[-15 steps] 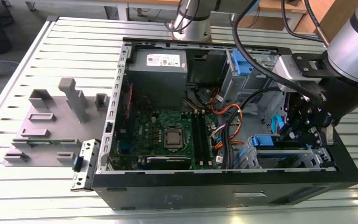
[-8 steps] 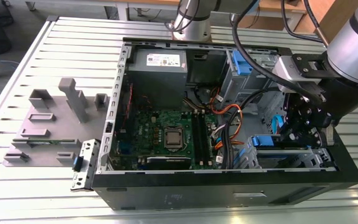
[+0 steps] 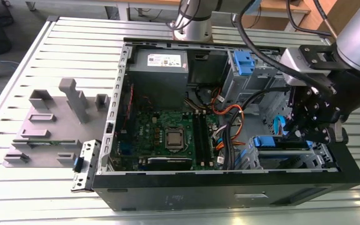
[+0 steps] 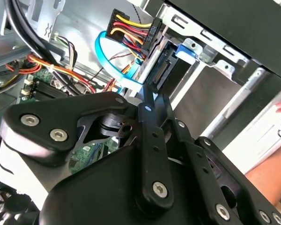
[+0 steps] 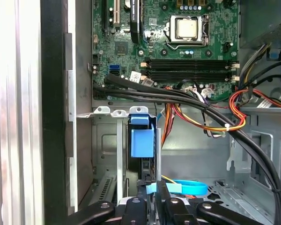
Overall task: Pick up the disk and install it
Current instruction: 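Insert the first disk wire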
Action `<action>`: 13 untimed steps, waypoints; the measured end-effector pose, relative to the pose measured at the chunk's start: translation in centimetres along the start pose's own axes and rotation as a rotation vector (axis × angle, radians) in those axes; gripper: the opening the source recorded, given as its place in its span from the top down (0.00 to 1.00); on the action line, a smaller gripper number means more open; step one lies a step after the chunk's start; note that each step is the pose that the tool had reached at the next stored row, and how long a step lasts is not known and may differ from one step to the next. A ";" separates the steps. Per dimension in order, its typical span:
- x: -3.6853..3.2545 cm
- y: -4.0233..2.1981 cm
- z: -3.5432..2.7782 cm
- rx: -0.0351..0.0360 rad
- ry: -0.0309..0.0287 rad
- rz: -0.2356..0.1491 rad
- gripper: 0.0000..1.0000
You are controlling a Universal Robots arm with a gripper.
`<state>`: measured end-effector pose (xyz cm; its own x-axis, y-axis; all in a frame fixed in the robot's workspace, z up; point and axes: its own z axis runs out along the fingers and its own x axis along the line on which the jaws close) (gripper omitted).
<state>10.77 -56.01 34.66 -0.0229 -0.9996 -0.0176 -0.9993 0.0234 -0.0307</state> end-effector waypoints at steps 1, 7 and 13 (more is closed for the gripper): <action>-0.01 -0.01 -0.30 0.0000 0.0000 0.000 0.77; -0.02 -0.03 -0.97 0.0000 -0.0003 0.000 0.77; -0.02 -0.28 -1.00 0.0000 0.0001 0.001 0.77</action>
<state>11.02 -56.01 35.67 -0.0236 -0.9996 -0.0175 -0.9992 0.0241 -0.0307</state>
